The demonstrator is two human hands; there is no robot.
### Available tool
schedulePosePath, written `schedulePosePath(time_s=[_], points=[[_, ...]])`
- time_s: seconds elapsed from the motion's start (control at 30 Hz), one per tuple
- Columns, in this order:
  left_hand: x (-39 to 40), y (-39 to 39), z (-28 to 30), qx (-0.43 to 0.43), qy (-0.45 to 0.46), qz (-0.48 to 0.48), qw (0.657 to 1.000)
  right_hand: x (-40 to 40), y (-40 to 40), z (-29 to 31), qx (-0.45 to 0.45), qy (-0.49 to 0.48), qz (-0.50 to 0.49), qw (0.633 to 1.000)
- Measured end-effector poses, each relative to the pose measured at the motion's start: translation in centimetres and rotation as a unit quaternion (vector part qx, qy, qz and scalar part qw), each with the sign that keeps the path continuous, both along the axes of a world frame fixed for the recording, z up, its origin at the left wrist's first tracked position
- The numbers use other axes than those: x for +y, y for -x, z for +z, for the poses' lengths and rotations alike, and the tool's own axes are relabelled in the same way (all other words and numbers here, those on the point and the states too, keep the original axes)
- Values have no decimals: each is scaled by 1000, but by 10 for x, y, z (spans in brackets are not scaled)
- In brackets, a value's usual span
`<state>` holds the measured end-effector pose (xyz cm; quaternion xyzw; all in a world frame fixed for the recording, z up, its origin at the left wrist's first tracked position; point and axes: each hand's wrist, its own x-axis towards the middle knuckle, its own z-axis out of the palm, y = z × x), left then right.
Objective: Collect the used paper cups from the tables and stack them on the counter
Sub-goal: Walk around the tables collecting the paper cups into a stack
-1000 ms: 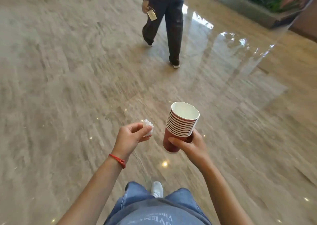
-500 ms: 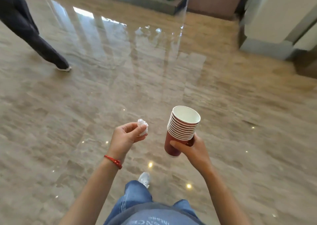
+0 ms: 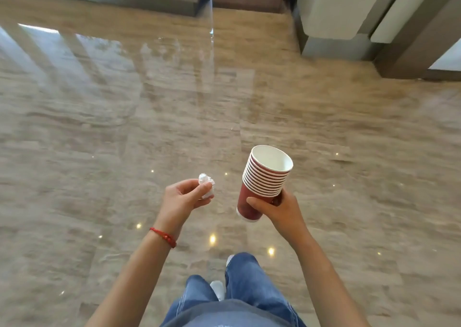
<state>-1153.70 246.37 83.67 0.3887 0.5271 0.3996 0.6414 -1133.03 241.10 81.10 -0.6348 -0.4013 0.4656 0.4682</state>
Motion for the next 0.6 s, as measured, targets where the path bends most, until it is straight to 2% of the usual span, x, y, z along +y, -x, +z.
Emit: schedulePosePath(time_s=[0.3,0.6], points=[[165,-60,-15,23,-15,-29,999,151,-58,-15,2,-1,-35,999],[356,-140,9,9,-31,-29,999,344,-141,11,-13,-32,-52,998]])
